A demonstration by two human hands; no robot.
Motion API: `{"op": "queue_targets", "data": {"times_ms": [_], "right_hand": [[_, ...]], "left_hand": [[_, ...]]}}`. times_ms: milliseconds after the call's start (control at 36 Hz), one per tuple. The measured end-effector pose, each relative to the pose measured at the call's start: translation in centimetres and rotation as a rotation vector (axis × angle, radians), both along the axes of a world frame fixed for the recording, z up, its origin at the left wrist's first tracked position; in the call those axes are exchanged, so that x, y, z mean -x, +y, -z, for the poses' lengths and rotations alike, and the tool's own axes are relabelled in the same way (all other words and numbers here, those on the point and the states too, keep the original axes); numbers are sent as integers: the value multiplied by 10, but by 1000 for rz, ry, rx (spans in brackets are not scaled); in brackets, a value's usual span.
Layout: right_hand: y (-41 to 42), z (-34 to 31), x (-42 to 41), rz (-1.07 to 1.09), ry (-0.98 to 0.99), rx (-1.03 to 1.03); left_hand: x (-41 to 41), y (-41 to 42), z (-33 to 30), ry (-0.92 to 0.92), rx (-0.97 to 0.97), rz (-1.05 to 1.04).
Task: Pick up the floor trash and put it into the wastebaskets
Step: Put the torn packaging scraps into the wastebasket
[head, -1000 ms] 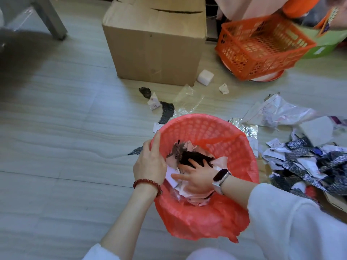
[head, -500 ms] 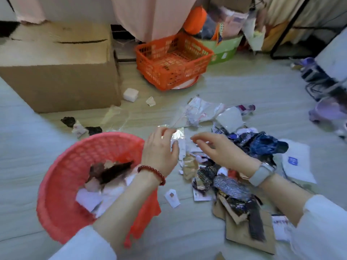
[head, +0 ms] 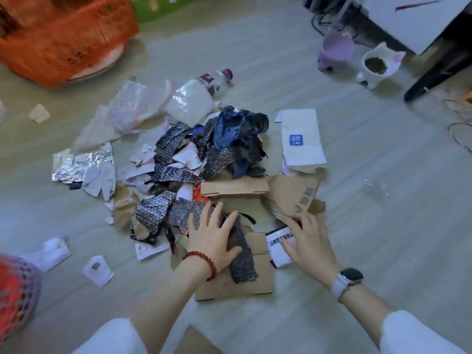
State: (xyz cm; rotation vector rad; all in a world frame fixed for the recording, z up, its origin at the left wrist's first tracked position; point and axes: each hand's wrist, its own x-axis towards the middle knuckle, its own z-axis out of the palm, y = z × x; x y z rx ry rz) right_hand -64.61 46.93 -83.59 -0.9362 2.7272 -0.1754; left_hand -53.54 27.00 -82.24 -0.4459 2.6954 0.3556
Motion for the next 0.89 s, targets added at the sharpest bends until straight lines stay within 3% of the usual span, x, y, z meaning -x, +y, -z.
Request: {"op": "queue_targets", "data": {"times_ms": [56,250,361,444,639,778,889], "right_hand": [[4,17,-8,-89,97,-74],[28,54,-30,-251,83,-276],[44,66,-36,-227,-19,-206],[41,60,-37,-206,21,-144],[33,55,-56,-106,111,-254],[32,37,-62,35,-101,-292],[31,33,-65,167,-277,-267]], "left_hand": [[1,10,14,-87,43,-1],[1,22,43,-243,44,-44],[-2,24,45,-134,14,-19],[-7,21,45,-16,30,-3],[-21,13,48,120,-24,117],[-27,9,41,237,-305,-4],[-27,0,34,351,-380,-153]]}}
